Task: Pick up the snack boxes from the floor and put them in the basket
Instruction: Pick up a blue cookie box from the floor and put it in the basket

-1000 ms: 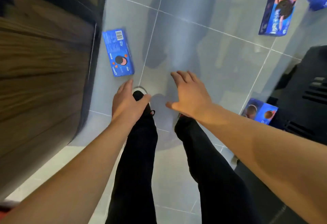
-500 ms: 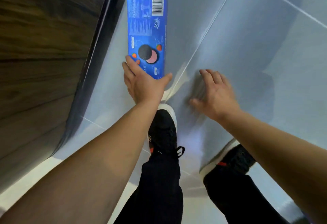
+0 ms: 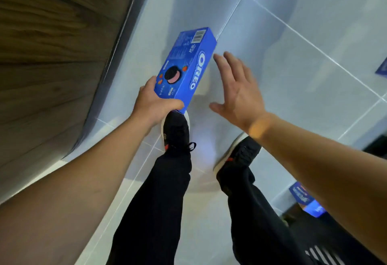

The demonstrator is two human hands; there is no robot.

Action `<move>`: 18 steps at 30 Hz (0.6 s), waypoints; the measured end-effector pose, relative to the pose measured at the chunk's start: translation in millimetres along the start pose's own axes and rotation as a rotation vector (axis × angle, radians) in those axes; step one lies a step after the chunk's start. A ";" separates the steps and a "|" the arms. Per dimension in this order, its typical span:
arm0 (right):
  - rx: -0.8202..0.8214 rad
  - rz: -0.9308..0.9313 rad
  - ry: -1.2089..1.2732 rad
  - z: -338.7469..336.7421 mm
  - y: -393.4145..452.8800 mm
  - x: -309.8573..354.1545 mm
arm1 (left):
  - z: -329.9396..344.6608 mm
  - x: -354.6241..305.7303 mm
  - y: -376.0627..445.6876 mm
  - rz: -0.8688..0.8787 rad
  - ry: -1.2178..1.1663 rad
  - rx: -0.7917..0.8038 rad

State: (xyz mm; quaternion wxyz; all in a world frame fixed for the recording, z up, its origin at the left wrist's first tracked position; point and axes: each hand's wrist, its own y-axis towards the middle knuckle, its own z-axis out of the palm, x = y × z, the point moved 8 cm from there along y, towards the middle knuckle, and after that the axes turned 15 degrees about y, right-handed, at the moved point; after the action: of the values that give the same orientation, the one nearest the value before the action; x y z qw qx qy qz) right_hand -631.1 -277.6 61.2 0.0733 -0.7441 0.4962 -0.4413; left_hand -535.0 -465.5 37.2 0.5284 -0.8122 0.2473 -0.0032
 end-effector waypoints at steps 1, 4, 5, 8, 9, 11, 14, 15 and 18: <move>0.017 -0.020 -0.043 -16.9 -13.1 12.8 | -4.1 -6.3 -24.3 0.015 0.003 0.082; 0.125 -0.061 -0.138 -53.2 -51.3 39.2 | -15.4 -29.2 -90.4 0.072 0.019 0.249; 0.171 -0.079 -0.178 -64.3 -67.3 47.5 | -18.6 -39.2 -114.0 0.098 0.018 0.295; 0.205 -0.114 -0.228 -104.0 -119.4 70.1 | -29.7 -71.8 -185.2 0.169 0.027 0.413; 0.173 -0.144 -0.226 -122.8 -137.9 81.1 | -35.7 -82.0 -211.4 0.183 0.032 0.419; 0.115 -0.160 -0.216 -155.4 -164.1 93.0 | -48.7 -101.6 -254.0 0.200 0.025 0.373; 0.137 -0.177 -0.213 -217.2 -208.3 128.1 | -76.6 -129.0 -334.7 0.211 -0.047 0.169; 0.151 -0.196 -0.212 -235.2 -221.0 145.8 | -90.1 -133.1 -363.6 0.209 -0.060 0.078; 0.187 -0.261 -0.264 -275.1 -254.9 201.9 | -124.7 -139.7 -443.4 0.303 -0.021 -0.190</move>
State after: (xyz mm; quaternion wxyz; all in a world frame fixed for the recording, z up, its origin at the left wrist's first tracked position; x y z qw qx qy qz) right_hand -636.2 -222.7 483.5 0.1486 -0.8434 0.3384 -0.3898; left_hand -514.3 -374.2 509.3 0.4461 -0.8119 0.3607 0.1082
